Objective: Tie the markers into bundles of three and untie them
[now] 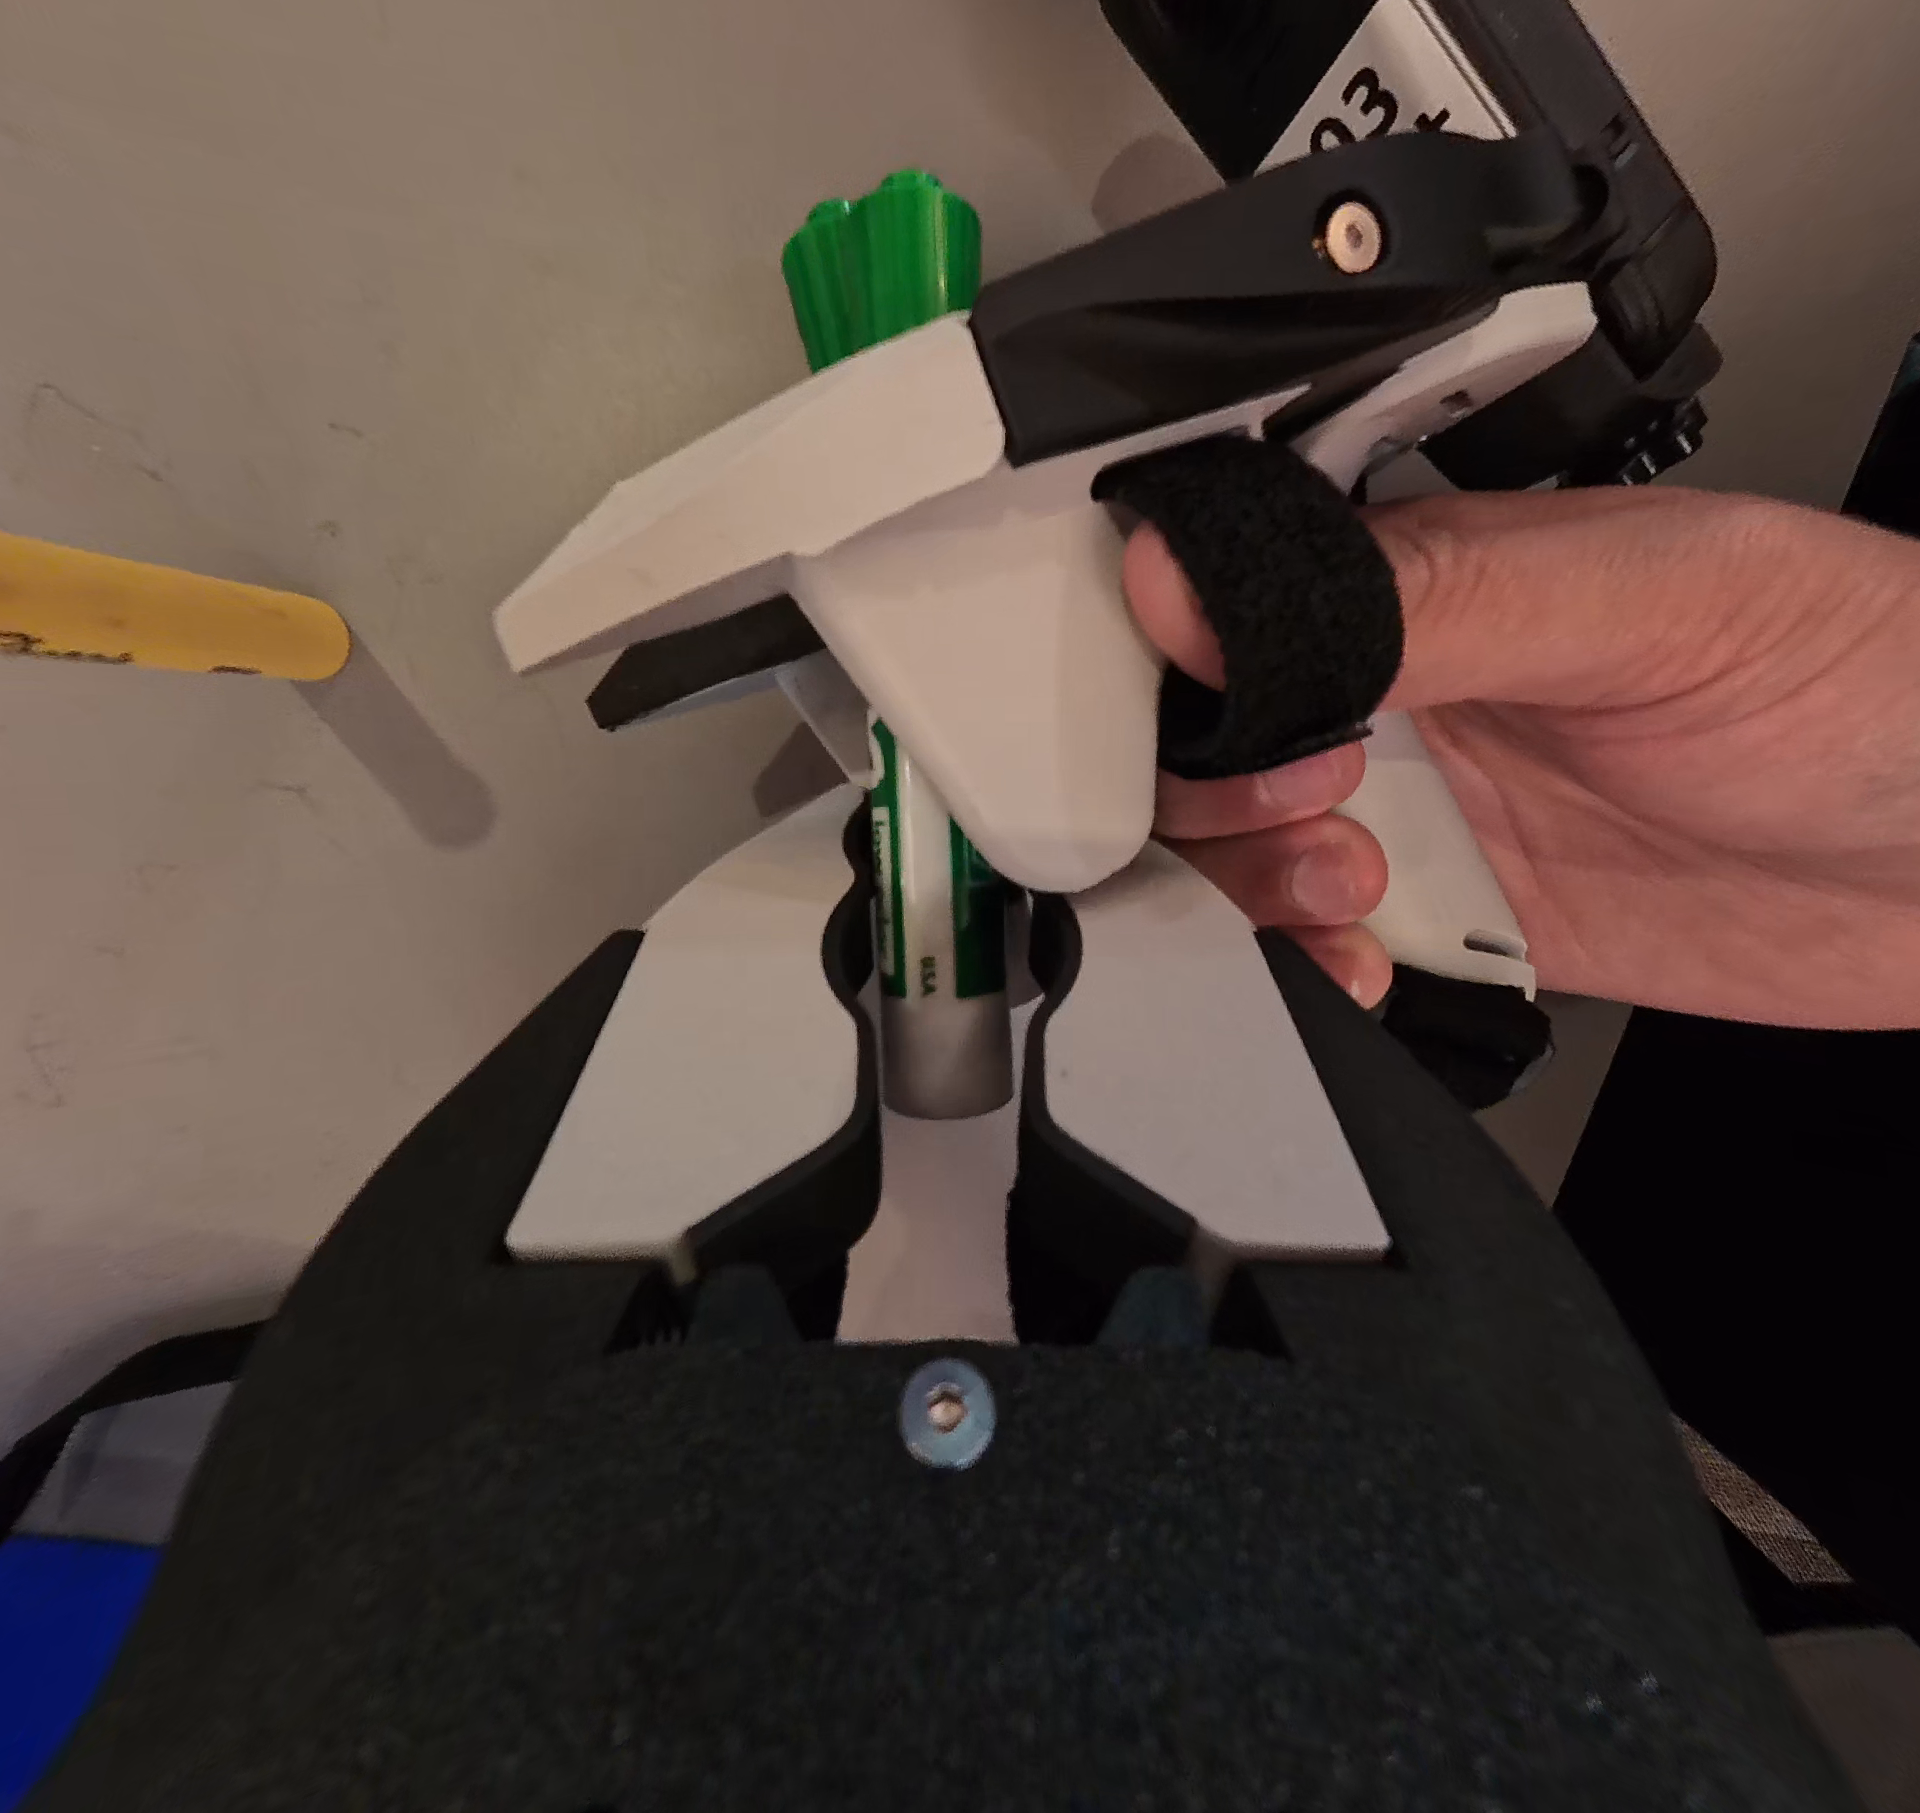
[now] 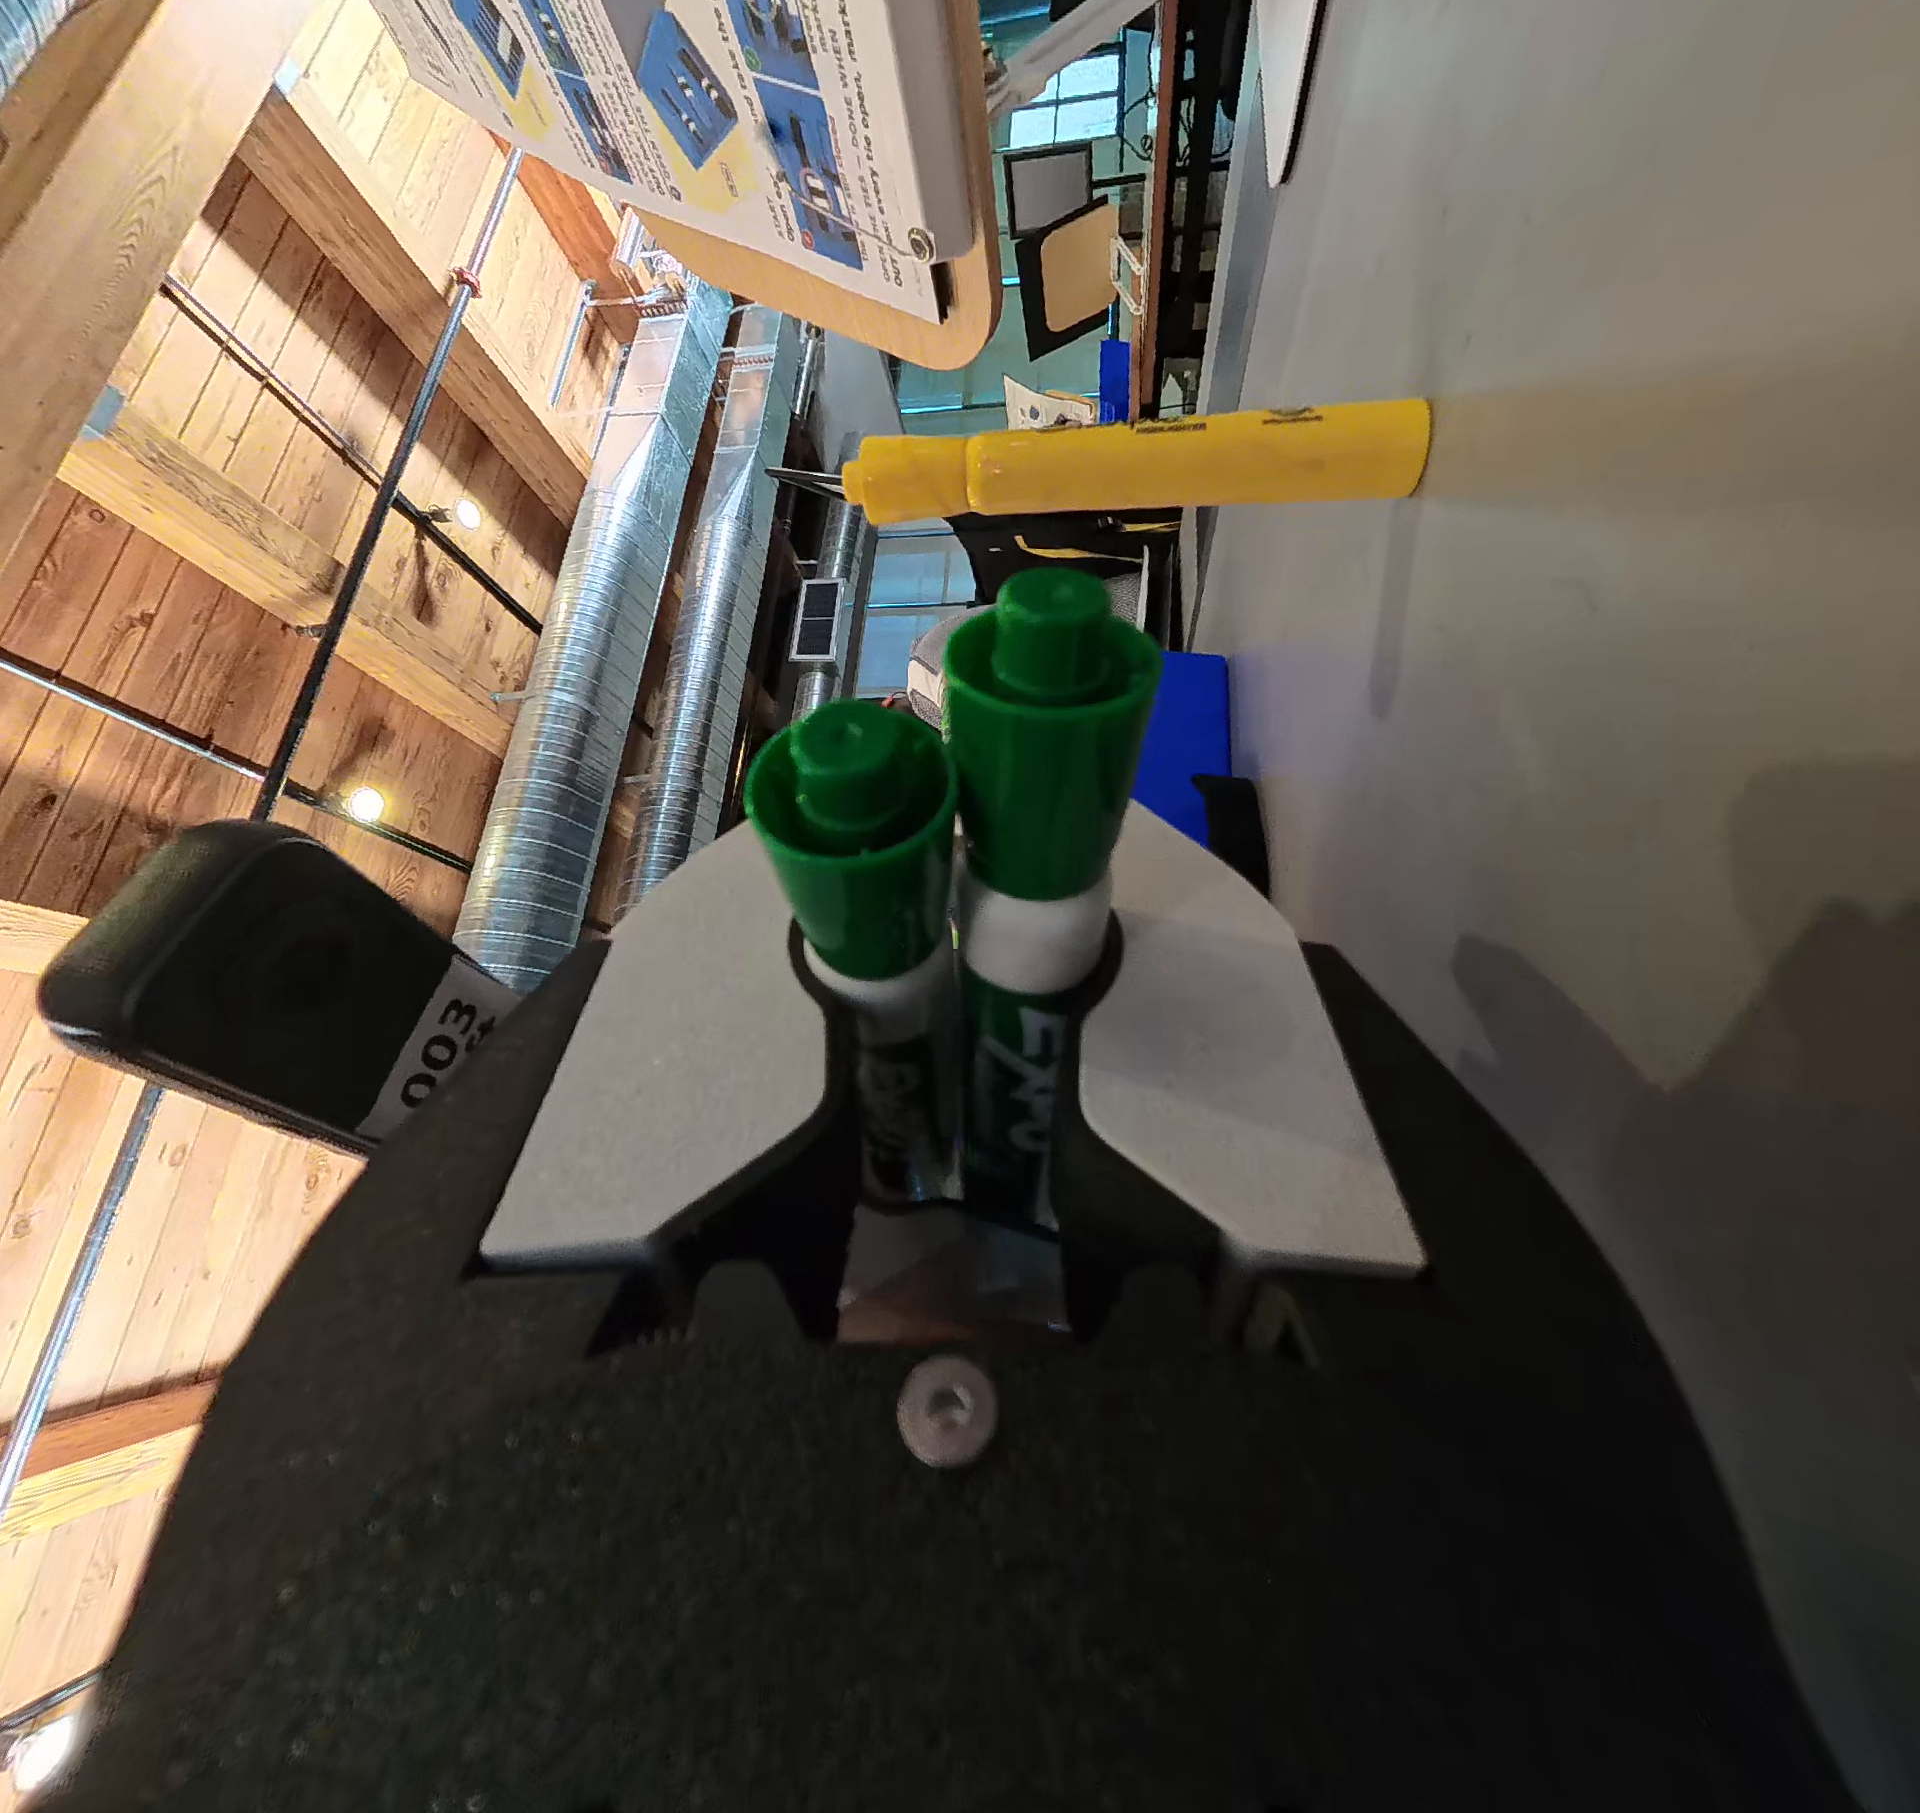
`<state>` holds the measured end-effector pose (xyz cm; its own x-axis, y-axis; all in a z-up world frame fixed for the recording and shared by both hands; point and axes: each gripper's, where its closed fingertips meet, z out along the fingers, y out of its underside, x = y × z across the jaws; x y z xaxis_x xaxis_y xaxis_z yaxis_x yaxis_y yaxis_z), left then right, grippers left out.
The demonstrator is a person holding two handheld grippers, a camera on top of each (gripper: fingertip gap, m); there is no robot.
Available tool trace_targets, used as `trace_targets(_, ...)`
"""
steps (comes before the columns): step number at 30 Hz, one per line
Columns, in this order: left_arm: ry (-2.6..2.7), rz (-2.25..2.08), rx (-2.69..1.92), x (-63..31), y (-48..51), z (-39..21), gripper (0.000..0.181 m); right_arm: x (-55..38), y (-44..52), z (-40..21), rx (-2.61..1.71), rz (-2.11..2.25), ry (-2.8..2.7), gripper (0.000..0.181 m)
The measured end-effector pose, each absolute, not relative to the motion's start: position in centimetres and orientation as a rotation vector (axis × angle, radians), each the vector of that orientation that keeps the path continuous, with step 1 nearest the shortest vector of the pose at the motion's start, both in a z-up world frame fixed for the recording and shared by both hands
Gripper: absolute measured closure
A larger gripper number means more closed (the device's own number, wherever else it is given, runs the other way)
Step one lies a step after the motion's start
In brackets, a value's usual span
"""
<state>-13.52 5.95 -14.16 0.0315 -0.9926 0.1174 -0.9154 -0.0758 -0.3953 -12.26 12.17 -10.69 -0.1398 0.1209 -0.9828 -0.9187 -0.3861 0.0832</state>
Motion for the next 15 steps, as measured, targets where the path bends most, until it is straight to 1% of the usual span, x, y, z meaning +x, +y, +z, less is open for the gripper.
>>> trace_targets(3,1.997,-0.497,-2.114,-14.2,6.0,-14.7,0.151,-11.9,12.2,-10.4,-1.3,1.635,0.964,0.137)
trace_targets(4,2.002,-0.49,-2.118,-14.4,6.0,-14.8,0.151,-11.7,12.3,-10.2,-1.3,1.624,0.956,0.141)
trace_targets(8,1.987,-0.489,-2.129,-14.9,6.1,-15.1,0.151,-11.2,12.5,-10.1,-1.307,1.612,0.943,0.141)
trace_targets(15,1.933,-0.493,-2.102,-15.3,6.5,-13.7,0.15,-10.2,12.6,-10.7,-1.311,1.585,0.963,0.141)
